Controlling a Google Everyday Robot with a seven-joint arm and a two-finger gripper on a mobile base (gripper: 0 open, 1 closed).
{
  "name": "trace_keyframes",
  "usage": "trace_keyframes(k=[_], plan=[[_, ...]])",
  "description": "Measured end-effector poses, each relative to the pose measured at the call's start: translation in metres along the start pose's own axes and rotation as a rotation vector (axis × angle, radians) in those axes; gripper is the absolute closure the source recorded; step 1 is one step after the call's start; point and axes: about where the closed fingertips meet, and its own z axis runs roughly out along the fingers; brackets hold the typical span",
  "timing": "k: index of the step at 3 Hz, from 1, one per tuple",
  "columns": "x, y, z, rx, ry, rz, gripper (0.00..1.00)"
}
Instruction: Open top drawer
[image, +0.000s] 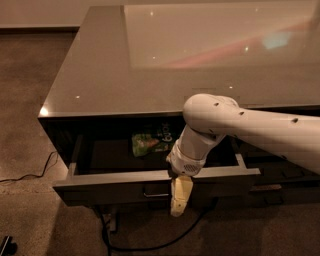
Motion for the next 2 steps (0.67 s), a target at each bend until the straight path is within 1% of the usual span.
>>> trace_keyframes(k=[1,2], plan=[[0.000,0.000,0.000,0.000,0.000,0.000,0.00],[0.000,-0.012,-0.004,0.026,-0.019,0.009,0.00]])
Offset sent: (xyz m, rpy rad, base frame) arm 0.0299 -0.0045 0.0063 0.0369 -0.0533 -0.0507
